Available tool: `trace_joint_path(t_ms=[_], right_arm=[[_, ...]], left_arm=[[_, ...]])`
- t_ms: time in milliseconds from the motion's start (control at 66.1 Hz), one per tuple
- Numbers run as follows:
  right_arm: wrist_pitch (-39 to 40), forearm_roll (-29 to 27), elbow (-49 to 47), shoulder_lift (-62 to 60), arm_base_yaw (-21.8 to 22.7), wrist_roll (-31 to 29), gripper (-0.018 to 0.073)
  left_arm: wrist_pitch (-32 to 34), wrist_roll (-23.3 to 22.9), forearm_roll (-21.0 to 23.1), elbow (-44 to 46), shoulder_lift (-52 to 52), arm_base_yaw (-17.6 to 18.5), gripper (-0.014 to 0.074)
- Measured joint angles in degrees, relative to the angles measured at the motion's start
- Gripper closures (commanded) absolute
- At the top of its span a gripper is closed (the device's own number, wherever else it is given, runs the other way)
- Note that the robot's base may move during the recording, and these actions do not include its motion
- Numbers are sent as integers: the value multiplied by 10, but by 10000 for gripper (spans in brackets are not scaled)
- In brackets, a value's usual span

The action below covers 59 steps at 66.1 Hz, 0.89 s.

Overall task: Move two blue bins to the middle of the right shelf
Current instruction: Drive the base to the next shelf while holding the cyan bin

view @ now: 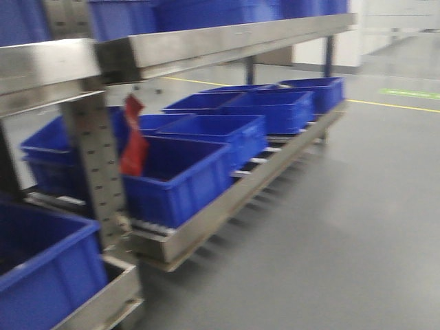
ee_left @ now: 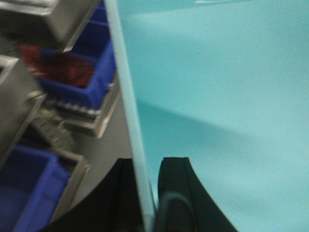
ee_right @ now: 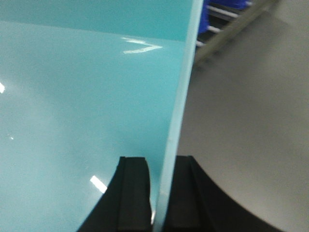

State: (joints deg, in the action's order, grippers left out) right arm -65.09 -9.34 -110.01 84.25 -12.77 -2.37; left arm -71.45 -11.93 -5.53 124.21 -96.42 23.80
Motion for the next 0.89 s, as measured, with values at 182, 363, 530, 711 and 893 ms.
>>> trace_joint_path(t_ms=[182,363,530,711,893], right_arm=[[0,0,0,0,0,0,713],[0,0,0,0,0,0,713],[0,0,0,0,0,0,713],[0,0,0,0,0,0,713],[0,0,0,0,0,0,713]], left_arm=[[0,0,-1,0,0,0,707],[0,0,-2,0,0,0,707],[0,0,-2,0,0,0,707],[0,0,-2,0,0,0,707],[0,0,-2,0,0,0,707]])
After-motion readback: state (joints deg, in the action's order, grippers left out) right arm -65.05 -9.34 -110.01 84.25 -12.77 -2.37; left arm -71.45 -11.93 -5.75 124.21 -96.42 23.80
